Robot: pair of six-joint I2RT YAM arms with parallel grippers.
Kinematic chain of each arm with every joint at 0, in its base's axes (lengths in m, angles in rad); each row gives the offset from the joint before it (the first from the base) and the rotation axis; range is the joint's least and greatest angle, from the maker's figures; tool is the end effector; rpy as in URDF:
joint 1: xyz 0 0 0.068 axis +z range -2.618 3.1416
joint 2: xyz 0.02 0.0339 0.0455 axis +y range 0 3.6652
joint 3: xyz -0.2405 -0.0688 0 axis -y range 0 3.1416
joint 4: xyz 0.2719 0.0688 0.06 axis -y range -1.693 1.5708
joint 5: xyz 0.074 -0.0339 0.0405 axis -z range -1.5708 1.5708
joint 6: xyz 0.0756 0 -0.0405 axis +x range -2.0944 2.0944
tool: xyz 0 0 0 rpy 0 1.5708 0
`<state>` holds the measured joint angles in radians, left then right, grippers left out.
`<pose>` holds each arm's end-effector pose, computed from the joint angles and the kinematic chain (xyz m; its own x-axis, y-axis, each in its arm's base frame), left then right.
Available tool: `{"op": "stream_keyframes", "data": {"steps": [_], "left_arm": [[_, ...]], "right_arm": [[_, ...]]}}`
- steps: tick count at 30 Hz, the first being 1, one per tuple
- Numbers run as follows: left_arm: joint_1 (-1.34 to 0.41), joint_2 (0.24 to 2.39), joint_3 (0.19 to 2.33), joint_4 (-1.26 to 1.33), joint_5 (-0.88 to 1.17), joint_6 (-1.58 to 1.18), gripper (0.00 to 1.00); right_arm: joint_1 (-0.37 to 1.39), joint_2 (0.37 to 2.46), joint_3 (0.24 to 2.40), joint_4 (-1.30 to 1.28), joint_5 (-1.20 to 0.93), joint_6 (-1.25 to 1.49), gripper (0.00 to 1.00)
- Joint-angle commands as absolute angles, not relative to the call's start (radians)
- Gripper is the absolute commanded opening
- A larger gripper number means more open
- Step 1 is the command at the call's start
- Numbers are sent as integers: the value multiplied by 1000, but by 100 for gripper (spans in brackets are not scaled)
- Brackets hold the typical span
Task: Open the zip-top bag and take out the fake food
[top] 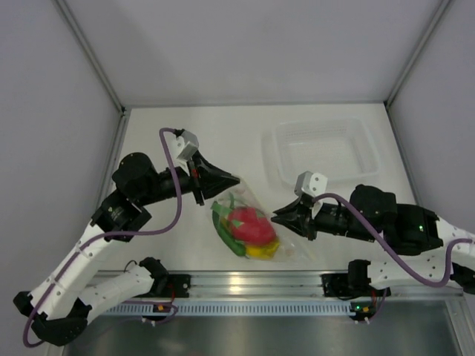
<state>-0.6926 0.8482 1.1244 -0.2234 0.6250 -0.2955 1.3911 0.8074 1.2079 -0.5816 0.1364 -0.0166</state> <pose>0.1575 -0.1881 0.4329 -0.2429 -0.1053 -0.9643 0.9374 0.2303 -0.2613 0.0507 0.2217 0.4217 -0.0164 -0.1823 -0.9831 -0.9513 0.3057 -0.0408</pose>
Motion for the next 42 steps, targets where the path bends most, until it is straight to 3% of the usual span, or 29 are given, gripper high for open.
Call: {"op": "stream_keyframes", "data": {"steps": [1, 9, 17, 19, 27, 28, 33, 37, 42], "left_arm": [[-683, 854, 1190, -195, 272, -273, 0], [-683, 884, 1157, -201, -79, -313, 0], [-683, 887, 1135, -221, -207, -347, 0], [-683, 896, 1131, -225, -178, -354, 0], [-683, 874, 1010, -91, 294, -348, 0], [-684, 873, 999, -75, 319, -345, 0], [-683, 859, 959, -46, 480, -308, 0], [-683, 833, 917, -25, 554, -258, 0], [-683, 830, 905, -11, 607, -236, 0]], "right_arm": [[1393, 769, 1203, -693, 195, 24, 0], [1393, 750, 1138, -759, 298, 92, 0], [1393, 747, 1095, -787, 342, 143, 0], [1393, 753, 1085, -781, 348, 153, 0], [1391, 821, 1040, -686, 362, 199, 1], [1391, 837, 1022, -678, 374, 198, 3], [1348, 867, 982, -660, 367, 227, 36], [1318, 818, 979, -649, 328, 235, 43], [1252, 775, 1009, -630, 304, 230, 44]]}}
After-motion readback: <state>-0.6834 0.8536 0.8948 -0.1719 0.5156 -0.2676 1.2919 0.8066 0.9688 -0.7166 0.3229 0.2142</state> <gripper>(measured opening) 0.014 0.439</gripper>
